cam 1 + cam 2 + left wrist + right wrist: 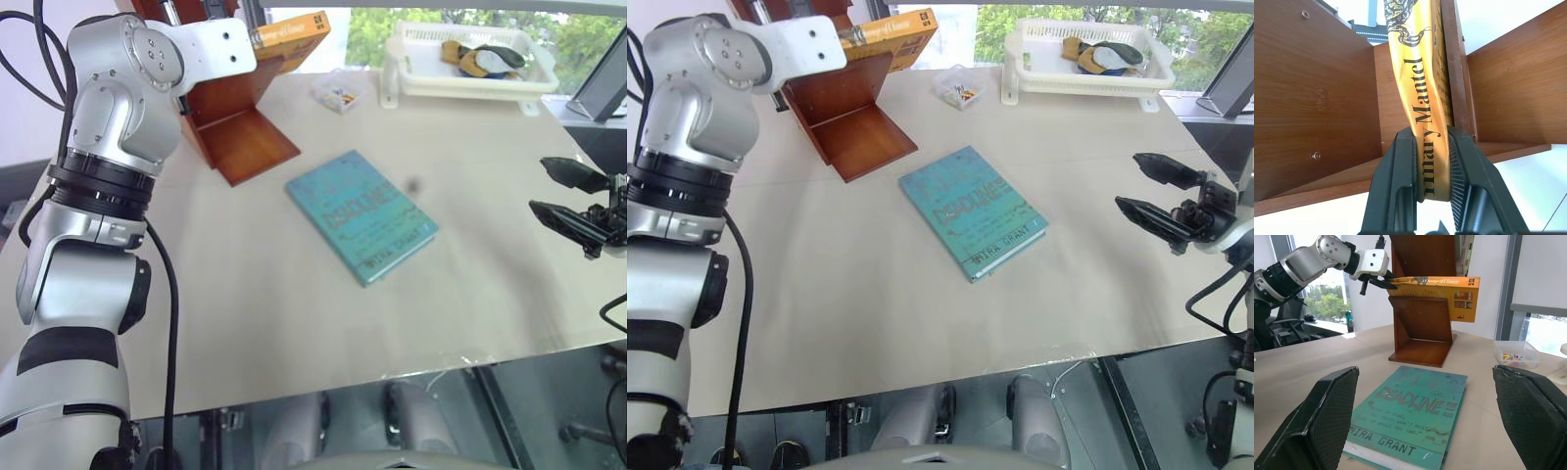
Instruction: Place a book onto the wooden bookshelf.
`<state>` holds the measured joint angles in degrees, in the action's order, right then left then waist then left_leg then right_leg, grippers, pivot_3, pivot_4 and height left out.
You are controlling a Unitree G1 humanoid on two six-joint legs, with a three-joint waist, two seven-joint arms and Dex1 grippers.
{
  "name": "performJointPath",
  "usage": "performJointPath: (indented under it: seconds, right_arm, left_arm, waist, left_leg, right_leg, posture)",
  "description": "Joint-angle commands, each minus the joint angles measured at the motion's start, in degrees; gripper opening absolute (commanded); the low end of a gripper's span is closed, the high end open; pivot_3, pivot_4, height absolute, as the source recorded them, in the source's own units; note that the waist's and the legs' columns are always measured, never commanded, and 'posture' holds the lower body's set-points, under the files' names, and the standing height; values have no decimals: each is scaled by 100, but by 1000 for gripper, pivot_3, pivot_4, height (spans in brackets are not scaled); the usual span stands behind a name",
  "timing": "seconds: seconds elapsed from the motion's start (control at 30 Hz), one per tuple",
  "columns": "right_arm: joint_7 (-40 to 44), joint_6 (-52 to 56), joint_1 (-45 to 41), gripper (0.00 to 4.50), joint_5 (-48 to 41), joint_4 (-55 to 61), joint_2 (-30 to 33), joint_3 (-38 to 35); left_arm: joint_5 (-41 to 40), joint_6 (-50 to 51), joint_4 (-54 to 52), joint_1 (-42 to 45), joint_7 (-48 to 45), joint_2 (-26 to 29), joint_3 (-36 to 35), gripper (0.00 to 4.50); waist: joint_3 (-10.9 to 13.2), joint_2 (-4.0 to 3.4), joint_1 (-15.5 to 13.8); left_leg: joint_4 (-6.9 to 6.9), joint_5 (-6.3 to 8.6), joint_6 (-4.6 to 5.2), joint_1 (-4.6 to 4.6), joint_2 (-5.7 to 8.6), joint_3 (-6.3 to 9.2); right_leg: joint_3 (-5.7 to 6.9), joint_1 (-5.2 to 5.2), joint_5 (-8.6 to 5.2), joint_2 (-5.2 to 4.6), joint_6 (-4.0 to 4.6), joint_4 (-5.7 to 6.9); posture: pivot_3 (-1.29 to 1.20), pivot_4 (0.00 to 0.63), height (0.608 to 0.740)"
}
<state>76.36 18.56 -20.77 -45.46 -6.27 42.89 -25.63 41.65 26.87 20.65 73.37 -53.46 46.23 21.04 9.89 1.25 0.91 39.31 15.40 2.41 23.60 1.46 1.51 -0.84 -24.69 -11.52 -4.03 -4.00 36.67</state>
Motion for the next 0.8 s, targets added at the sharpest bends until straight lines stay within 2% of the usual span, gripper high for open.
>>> performJointPath:
  seconds: [0.03,0.1,0.13,0.17,0.23,0.6,0.7,0.8]
  right_arm:
    - [5,-37,-97,4500,-80,110,128,-132]
    - [2,-38,-98,4500,-77,112,127,-130]
    - [1,-37,-98,4500,-76,112,127,-128]
    - [-3,-32,-89,4500,-81,128,127,-131]
    - [-15,-27,-87,4500,-84,146,121,-128]
    - [-48,-25,-135,4500,-75,154,75,-50]
    - [-51,-9,-134,4500,-89,170,73,-50]
    - [-61,7,-117,4500,-104,198,71,-57]
  left_arm:
    - [131,57,-168,-55,-96,194,-63,472]
    - [121,62,-166,-76,-68,186,-67,1381]
    - [119,73,-162,-72,-35,172,-76,1595]
    - [125,97,-174,-70,-13,168,-90,2121]
    - [187,130,-223,-103,-157,260,-57,2901]
    - [303,86,-339,-84,-131,428,-160,2901]
    - [116,8,-398,25,-6,389,-351,2901]
    - [-334,54,-585,-75,-267,362,-627,2901]
  waist:
    - [0,0,5]
    - [0,0,10]
    - [0,0,5]
    - [0,0,-2]
    - [0,0,-13]
    - [0,0,-31]
    - [0,0,-26]
    - [0,0,-24]
  left_leg:
    - [0,0,0,0,0,-1]
    - [0,0,0,-1,-1,-3]
    - [0,0,0,-1,0,-3]
    - [0,0,0,-2,0,-2]
    - [0,0,0,-2,0,0]
    - [2,0,0,-2,1,3]
    - [2,0,0,-1,0,4]
    - [2,0,0,-1,0,4]
  right_leg:
    - [-1,0,0,0,0,-1]
    - [-4,0,0,0,0,-2]
    - [-4,0,0,0,0,-1]
    - [-4,0,0,0,0,0]
    - [-2,0,0,0,0,4]
    - [1,1,0,-1,0,4]
    - [2,1,0,-1,0,4]
    - [1,1,0,-2,0,4]
  posture:
    - [0,150,740]
    - [0,150,740]
    - [0,150,740]
    - [0,150,740]
    - [0,150,740]
    - [0,150,740]
    - [0,150,740]
    - [0,150,740]
